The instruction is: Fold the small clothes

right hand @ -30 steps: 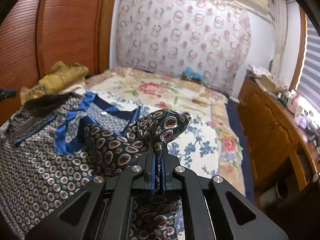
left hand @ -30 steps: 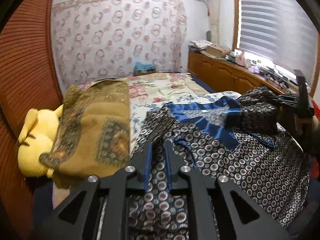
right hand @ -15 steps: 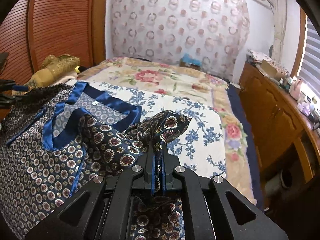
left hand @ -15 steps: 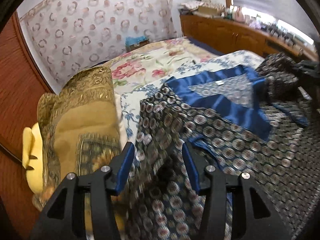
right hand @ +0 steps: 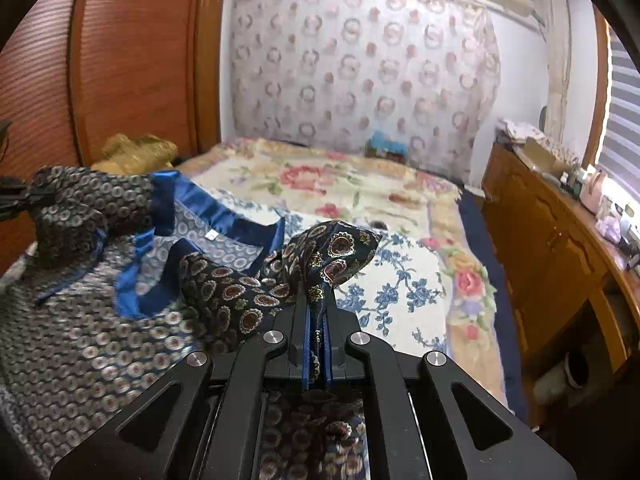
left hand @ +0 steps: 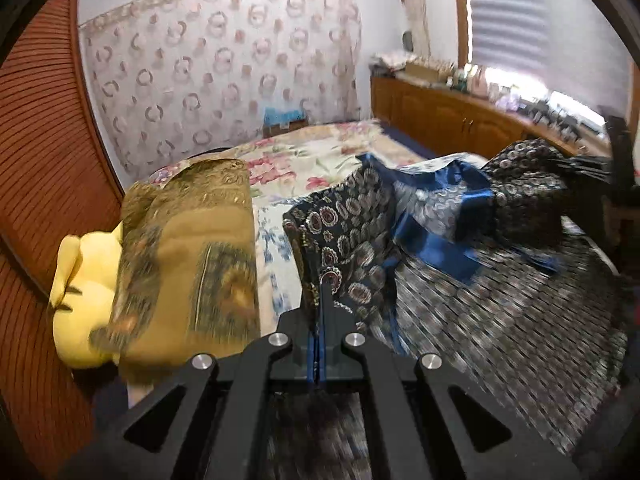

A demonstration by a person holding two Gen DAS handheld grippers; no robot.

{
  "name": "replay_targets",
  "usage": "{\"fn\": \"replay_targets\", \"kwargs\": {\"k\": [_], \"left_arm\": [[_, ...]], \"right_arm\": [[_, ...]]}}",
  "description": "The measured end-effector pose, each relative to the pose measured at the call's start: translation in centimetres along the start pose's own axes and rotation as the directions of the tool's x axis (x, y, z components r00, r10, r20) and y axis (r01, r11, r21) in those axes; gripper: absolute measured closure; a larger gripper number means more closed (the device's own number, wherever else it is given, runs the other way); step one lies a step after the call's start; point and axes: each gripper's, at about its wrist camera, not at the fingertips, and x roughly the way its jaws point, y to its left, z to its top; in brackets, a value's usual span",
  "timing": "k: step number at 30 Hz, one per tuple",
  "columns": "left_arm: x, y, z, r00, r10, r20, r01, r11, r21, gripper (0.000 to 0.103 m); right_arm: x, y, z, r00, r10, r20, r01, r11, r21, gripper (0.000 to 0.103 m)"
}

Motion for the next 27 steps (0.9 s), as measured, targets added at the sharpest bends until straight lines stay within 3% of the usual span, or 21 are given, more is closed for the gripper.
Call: {"fn": "replay_targets", "kwargs": {"k": [7, 14, 20, 24, 27], "left_arm": [[-6.6, 0.2, -8.0, 1.000, 0.008, 0.013, -0.007, 0.997, -0.077, 0.103], [-8.3, 1.4, -13.6, 1.000, -0.001, -0.026, -0.004, 0.983, -0.182, 0.103], [-9.9, 1.5, -12.8, 1.000, -0.012, 0.020, 0.016, 0.978, -0.209, 0.097], [-11.7, 2.0, -11.6, 0.996, -0.012, 0.085, 0.030, 0.979, -0.204, 0.076], [-12.2, 2.1, -10.6, 0.994, -0.022, 0.111, 0.043, 0.981, -0.191, 0.068]], "right_arm": [[-7.0, 0.4, -5.4, 0.999, 0.048, 0.017, -0.049, 0.997, 0.054, 0.101], [-10.4, 0.8, -12.1, 0.992, 0.082, -0.096, -0.069, 0.990, 0.125, 0.101], [-11.1, 1.3, -14.9, 0.980, 0.100, -0.174, -0.077, 0.988, 0.134, 0.101], [-11.8, 1.2, -14.0, 0.983, 0.099, -0.155, -0.078, 0.988, 0.135, 0.094], [-12.9, 1.5, -12.9, 0.988, 0.086, -0.128, -0.073, 0.992, 0.100, 0.085]]}}
